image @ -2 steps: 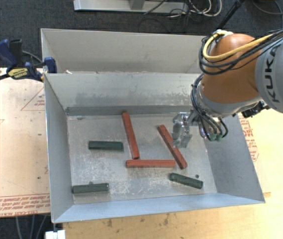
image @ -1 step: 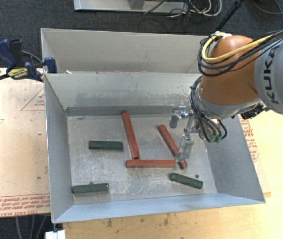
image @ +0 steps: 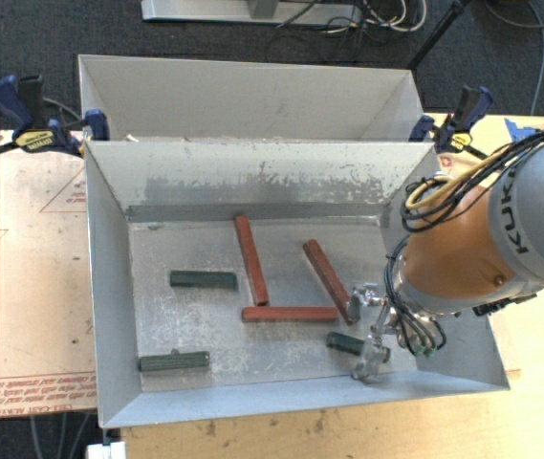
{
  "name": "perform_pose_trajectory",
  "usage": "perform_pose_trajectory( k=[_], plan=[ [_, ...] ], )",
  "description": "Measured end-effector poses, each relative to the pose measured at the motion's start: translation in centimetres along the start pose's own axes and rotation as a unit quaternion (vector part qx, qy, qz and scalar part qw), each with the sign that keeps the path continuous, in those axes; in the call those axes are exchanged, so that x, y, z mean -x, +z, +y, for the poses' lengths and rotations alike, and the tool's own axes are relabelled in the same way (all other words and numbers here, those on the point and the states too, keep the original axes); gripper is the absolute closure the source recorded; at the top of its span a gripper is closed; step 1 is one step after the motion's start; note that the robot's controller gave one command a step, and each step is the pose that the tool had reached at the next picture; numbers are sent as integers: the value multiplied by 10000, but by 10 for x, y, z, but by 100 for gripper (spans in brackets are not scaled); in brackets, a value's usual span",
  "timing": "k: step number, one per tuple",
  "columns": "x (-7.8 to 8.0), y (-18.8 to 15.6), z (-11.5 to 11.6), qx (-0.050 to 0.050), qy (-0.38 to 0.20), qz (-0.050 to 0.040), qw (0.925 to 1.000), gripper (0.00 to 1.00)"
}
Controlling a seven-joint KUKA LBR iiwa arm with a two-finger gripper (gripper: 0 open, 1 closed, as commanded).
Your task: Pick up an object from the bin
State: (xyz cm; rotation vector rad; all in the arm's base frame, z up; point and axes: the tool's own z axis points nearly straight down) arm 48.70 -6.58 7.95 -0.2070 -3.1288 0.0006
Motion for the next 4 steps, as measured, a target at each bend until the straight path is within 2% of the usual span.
perform_pose_trajectory(
  k=[1, 2, 3, 4],
  plan=[
    [2, -4, 3, 7, -31, -32, 10000, 100],
    [-8, -7, 40, 20, 34, -22, 10000, 100],
    [8, -100, 42, 13, 25, -81, 10000, 100],
    [59, -158, 59, 16, 34, -89, 10000, 100]
  ],
)
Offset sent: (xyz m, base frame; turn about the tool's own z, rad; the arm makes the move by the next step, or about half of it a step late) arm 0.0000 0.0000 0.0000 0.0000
